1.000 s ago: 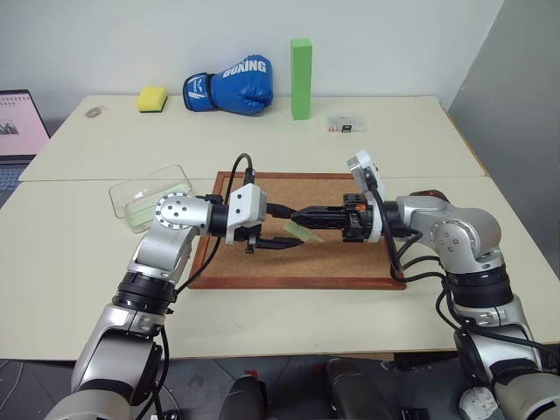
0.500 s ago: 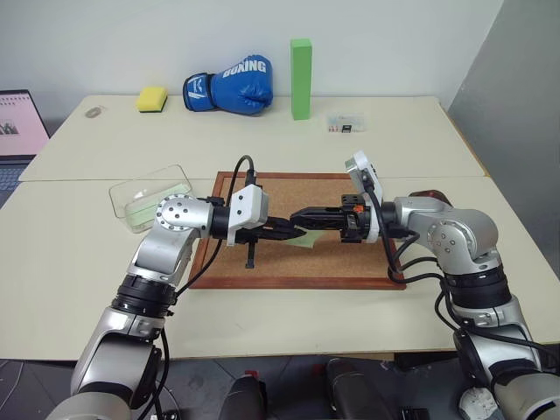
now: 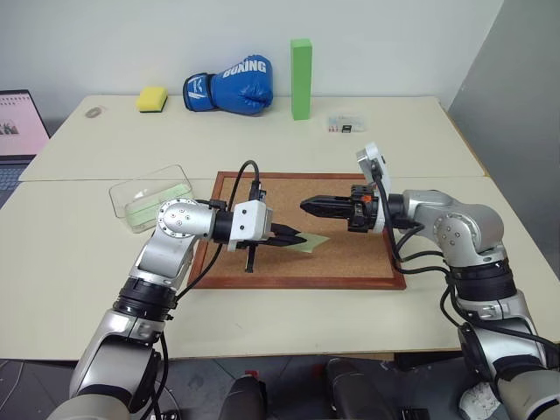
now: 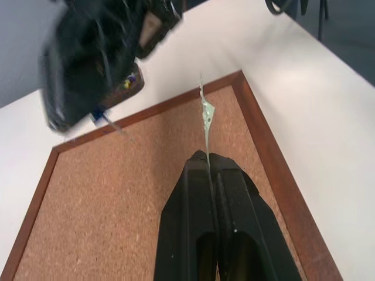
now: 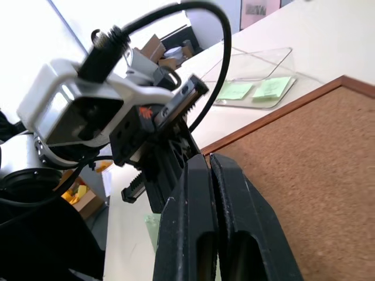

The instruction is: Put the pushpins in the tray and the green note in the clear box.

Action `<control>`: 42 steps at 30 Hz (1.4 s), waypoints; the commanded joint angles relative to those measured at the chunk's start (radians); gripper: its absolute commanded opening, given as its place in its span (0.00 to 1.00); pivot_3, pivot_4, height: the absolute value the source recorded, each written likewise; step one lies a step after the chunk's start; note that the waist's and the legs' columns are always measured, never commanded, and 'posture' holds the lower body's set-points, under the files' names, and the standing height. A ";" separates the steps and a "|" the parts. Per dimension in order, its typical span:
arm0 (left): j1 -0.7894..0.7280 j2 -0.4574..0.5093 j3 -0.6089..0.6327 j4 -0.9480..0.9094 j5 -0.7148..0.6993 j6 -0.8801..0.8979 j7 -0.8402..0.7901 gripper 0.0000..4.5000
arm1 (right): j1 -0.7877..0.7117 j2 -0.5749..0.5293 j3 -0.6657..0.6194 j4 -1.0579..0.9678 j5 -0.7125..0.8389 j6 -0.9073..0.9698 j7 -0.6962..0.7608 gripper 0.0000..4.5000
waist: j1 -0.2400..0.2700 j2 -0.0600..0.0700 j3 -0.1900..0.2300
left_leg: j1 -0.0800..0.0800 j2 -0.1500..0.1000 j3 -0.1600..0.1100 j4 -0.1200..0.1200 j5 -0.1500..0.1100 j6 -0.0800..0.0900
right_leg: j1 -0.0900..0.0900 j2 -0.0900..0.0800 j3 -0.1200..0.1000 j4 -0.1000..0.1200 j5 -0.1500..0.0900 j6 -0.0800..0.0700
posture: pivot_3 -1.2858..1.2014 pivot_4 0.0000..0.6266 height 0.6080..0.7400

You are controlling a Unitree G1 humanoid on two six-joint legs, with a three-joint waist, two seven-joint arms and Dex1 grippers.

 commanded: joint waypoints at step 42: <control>0.147 -0.126 0.018 -0.422 -0.151 0.665 0.498 0.00 | 0.135 -0.044 -0.381 0.643 -0.460 -0.761 -0.713 0.00 | -0.001 0.000 0.001 | 0.003 -0.001 0.004 0.000 0.000 0.000 | 0.002 0.000 0.005 0.000 0.000 0.001 | 0.52 0.24 1.00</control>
